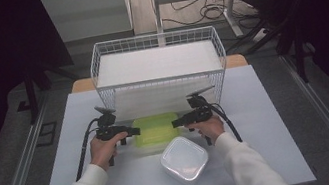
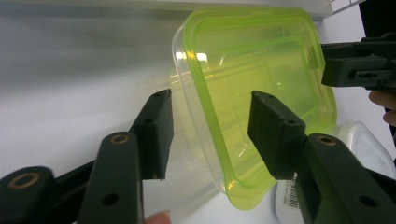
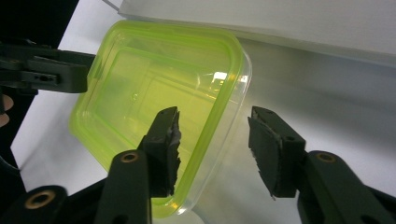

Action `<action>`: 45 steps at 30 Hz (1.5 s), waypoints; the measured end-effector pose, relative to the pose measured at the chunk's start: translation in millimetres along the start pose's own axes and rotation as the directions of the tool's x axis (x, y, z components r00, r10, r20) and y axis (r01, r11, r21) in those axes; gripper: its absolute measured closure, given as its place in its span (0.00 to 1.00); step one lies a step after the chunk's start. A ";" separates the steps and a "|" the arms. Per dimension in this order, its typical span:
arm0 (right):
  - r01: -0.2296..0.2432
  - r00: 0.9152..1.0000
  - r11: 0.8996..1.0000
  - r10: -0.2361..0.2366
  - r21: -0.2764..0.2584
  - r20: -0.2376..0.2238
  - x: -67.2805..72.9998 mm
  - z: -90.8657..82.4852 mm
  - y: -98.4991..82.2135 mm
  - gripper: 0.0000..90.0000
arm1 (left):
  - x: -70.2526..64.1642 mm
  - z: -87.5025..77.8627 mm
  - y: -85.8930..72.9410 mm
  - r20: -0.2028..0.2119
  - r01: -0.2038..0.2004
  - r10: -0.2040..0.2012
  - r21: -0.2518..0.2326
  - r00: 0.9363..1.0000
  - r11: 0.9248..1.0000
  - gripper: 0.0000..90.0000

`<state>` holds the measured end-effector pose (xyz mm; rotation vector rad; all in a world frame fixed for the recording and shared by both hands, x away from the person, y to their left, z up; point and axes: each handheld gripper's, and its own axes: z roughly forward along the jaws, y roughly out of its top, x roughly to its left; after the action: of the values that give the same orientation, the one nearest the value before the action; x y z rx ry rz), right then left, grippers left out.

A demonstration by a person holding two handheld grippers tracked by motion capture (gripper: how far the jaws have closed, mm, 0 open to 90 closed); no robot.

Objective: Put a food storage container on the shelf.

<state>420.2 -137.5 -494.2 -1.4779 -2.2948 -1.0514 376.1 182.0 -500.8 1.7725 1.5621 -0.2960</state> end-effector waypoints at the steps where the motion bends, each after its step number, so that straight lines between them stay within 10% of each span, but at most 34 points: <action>1: -0.008 1.000 1.000 0.008 0.003 -0.005 -0.4 0.6 0.1 0.62 | 0.1 1.0 -0.1 0.002 0.002 -0.002 0.004 1.000 1.000 0.60; 15: -0.086 0.993 0.996 0.086 -0.002 -0.081 -7.2 1.1 -1.4 0.84 | 1.2 1.6 -2.8 0.058 0.032 -0.031 -0.013 0.998 0.999 0.84; 27: 0.015 0.996 0.995 -0.023 -0.102 -0.084 7.1 -19.9 -0.7 0.87 | -14.1 -19.4 -5.7 0.082 -0.054 0.062 -0.105 0.995 0.993 0.88; 45: 0.176 0.978 0.956 -0.198 -0.235 -0.071 38.3 -60.5 0.2 0.87 | -42.7 -57.8 -10.1 0.104 -0.166 0.191 -0.216 0.976 0.962 0.87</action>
<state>390.7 -150.6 -430.3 -1.2712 -2.3478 -1.4483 340.0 187.3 -438.1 1.6849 1.2859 -0.1473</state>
